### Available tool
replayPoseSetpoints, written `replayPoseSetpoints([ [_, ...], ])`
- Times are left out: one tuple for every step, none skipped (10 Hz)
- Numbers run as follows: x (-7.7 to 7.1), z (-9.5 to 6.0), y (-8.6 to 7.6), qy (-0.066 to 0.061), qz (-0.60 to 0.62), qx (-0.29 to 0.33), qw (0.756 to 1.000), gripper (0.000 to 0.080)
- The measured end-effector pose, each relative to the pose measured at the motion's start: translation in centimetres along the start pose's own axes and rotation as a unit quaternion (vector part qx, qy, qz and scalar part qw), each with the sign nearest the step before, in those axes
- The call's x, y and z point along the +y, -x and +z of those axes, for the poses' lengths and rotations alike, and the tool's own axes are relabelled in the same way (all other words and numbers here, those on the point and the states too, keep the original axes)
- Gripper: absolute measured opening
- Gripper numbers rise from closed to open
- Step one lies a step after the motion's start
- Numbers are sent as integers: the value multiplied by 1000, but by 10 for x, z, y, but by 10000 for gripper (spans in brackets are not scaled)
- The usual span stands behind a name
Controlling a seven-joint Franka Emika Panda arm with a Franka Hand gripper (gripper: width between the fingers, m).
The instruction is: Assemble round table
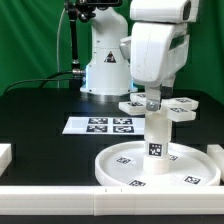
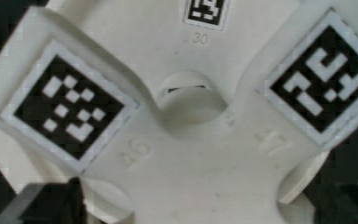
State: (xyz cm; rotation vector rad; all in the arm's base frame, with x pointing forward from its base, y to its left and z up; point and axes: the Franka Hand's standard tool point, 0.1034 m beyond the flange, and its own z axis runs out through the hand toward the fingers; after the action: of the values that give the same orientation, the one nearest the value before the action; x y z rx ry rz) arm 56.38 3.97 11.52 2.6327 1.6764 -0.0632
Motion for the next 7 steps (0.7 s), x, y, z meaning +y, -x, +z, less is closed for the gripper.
replayPoseSetpoints([
  [0,3,1,-2,1,-2,1000,649],
  [0,5,3,-4,2,-3,1000,649],
  [0,6,4,-5,3,-4,1000,649],
  [0,6,4,-5,3,-4,1000,649],
  [0,7,4,-5,3,-4,1000,649],
  [0,7,5,-5,4,-4,1000,621],
  [0,7,5,-5,4,-4,1000,486],
])
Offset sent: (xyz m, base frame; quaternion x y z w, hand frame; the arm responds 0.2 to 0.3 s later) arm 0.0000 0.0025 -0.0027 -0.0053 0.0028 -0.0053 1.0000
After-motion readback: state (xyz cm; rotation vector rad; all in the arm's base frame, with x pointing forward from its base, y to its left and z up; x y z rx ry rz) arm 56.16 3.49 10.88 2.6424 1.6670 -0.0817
